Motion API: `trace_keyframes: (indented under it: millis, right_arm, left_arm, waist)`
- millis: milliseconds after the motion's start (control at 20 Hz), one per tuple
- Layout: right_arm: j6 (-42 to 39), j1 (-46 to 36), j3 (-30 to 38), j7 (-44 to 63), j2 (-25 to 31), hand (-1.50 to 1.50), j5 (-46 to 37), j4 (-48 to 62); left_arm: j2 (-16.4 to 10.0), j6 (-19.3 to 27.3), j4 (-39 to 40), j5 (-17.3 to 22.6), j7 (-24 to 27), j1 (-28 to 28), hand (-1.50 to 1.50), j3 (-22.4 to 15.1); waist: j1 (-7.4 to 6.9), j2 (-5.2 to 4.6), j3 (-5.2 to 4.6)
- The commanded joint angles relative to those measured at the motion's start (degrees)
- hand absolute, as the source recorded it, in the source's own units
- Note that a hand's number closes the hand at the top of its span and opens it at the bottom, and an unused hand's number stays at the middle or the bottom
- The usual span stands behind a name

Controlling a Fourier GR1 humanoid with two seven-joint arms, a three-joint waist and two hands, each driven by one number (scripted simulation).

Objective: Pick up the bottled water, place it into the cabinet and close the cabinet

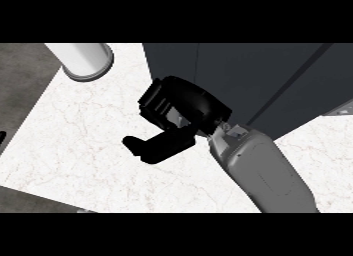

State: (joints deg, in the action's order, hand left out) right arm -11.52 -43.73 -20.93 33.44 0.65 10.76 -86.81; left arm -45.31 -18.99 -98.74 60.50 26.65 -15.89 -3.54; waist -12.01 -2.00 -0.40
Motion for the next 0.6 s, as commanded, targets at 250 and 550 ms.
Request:
trace_keyframes:
  millis: [250,550]
  right_arm:
    - [14.86,-16.23,6.61,-7.76,-0.65,1.5,-1.54,20.99]
    - [21.25,-18.34,8.76,-9.48,-0.65,-1.5,1.65,24.34]
  left_arm:
    - [0.92,-1.05,0.09,-0.41,0.74,-0.93,-1.5,0.15]
    - [0.59,-2.6,1.25,0.44,0.98,-2.25,-1.5,1.35]
  waist:
    - [1.47,-0.17,0.17]
    - [1.55,-0.38,0.18]
